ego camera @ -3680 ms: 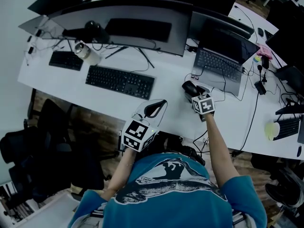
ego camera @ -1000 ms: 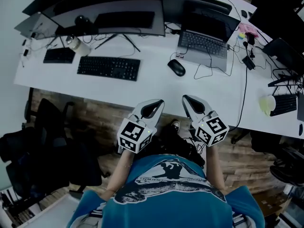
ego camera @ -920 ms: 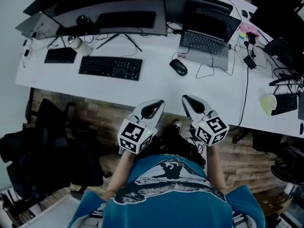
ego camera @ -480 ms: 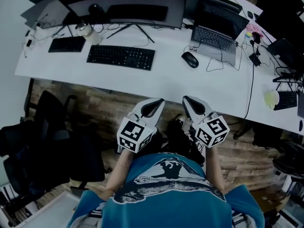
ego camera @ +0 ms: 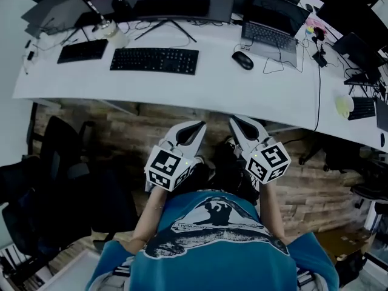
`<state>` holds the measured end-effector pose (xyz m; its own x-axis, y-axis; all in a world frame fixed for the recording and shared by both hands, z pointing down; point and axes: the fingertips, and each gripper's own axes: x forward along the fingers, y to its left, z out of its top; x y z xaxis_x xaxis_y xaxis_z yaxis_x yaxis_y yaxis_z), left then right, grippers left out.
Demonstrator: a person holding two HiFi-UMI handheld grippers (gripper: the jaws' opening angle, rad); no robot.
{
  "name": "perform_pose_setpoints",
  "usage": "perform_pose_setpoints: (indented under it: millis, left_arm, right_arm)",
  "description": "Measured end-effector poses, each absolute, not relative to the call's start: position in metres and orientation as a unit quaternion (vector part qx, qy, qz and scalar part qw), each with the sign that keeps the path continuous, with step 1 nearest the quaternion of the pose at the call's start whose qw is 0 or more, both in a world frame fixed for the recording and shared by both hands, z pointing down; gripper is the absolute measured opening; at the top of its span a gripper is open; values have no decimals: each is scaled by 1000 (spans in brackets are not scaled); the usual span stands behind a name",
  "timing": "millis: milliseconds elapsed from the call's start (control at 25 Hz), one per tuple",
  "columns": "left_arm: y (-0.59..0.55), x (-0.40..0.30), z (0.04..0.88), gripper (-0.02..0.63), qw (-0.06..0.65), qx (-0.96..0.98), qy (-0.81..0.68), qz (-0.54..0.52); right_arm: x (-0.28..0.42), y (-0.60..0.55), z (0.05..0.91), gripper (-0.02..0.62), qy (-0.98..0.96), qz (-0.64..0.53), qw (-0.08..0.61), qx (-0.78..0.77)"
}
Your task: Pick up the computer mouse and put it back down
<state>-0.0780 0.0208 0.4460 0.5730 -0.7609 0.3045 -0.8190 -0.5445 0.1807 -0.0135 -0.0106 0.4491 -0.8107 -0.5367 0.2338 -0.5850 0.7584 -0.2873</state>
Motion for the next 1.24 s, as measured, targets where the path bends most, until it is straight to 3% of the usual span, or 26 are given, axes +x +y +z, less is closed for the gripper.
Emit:
perform_pose_setpoints:
  millis: [1240]
  left_arm:
    - [65, -63, 435, 18, 121, 894, -425, 81]
  right_arm:
    - [-19, 32, 443, 0, -938, 154, 79, 300]
